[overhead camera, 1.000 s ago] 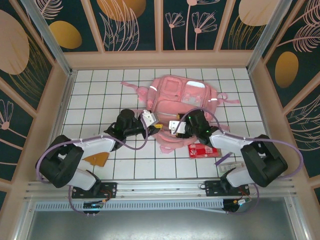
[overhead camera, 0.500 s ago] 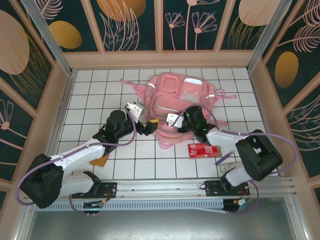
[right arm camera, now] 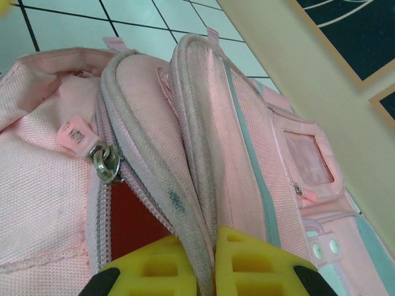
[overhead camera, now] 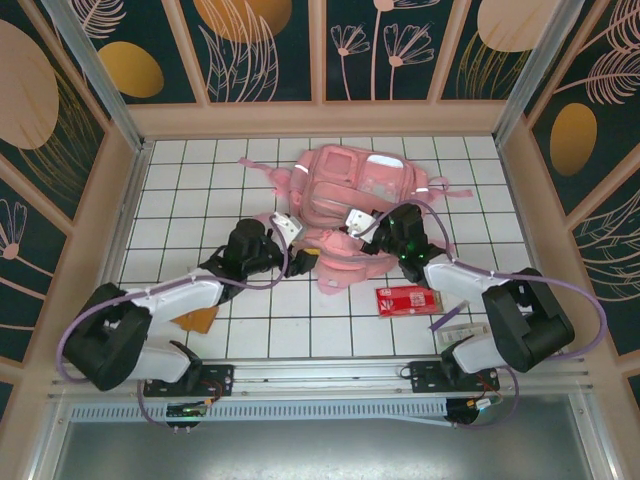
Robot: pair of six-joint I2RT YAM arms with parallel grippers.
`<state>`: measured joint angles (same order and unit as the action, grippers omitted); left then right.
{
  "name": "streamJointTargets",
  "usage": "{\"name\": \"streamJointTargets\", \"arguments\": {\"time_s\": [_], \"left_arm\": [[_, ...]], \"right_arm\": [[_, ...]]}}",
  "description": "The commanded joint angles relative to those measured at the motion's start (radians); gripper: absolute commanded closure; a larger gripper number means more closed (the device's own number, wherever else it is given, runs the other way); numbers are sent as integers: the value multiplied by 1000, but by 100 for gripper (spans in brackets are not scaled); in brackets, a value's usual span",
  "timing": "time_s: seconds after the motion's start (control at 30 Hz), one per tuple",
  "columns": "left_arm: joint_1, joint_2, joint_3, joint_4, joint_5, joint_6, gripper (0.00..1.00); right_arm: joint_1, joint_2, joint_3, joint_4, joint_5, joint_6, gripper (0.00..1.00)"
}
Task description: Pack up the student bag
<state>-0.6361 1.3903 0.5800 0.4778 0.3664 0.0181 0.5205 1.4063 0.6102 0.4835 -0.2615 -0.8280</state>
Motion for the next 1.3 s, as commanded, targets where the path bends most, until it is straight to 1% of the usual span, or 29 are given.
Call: {"name": "streamJointTargets", "arguments": {"time_s": [0.0,0.03,0.13,0.27,0.4,0.47,0.57,0.73,0.83,0.9,0.93,1.1,1.17,1.27], "left_arm": [[2,84,39,106,39,86,46],[2,112,50,111,36,101,49],[3,168,85,119,56,133,54],[2,179,86,164,86,137,66],[1,166,56,214,72,129,71],[2,149,28,259,69,118,71],[7,128,-7,327,93,91,71],[31,130,-26,436,239,15,67],[48,136,-36,500,282,-32,63],[69,134,-61,575,326,-95,60],[77,131,-67,585,323,-110,59],[85,126,-48,442,274,-58,59],[86,141,-28,387,287,-45,60],[85,153,-31,376,304,-53,59]], "right_arm": [[21,-70,9,143,-90,-21,100],[35,-74,11,137,-91,-35,100],[57,-85,7,133,-90,-61,100],[80,-90,6,123,-85,-90,100],[100,-95,6,97,-82,-123,100],[108,-99,4,89,-74,-139,100],[117,-108,-4,87,-71,-144,100],[130,-114,-14,65,-58,-159,100],[130,-117,-18,63,-50,-157,100],[130,-118,-21,60,-42,-160,100],[130,-116,-22,56,-37,-161,100],[130,-118,-23,52,-41,-165,100],[130,-116,-22,61,-39,-161,100],[129,-106,-14,72,-16,-157,100]]}}
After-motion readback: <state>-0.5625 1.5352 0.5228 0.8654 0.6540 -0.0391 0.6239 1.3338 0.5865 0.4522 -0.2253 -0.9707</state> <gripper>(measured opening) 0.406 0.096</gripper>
